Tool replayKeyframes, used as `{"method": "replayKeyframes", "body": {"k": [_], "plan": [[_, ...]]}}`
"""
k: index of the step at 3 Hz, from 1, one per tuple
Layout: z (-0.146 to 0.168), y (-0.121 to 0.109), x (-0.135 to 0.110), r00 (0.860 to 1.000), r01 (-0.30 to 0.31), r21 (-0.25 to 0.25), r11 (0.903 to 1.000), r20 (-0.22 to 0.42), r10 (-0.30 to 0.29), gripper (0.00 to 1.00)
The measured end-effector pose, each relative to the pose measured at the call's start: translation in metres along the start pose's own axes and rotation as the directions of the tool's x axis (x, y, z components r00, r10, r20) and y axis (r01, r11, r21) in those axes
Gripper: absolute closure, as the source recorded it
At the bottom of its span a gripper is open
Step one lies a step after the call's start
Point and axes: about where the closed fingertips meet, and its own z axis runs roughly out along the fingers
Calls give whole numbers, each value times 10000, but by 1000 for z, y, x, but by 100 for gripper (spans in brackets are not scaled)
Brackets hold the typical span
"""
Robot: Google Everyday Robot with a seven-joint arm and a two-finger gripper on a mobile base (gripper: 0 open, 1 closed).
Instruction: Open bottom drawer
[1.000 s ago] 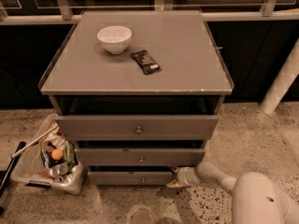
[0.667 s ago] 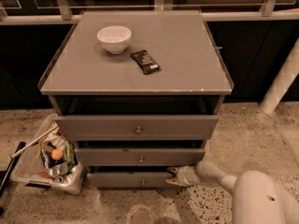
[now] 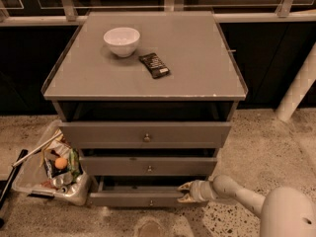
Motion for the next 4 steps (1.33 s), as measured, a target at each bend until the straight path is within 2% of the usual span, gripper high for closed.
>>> {"method": "replayKeyframes", "body": {"k": [1, 2, 4], "plan": [[-21, 27, 2, 9990, -443, 224, 9988, 82, 442, 100], [-22, 31, 1, 9987, -498, 231, 9985, 90, 496, 81], [-22, 31, 1, 9987, -498, 229, 9985, 92, 496, 34]]}}
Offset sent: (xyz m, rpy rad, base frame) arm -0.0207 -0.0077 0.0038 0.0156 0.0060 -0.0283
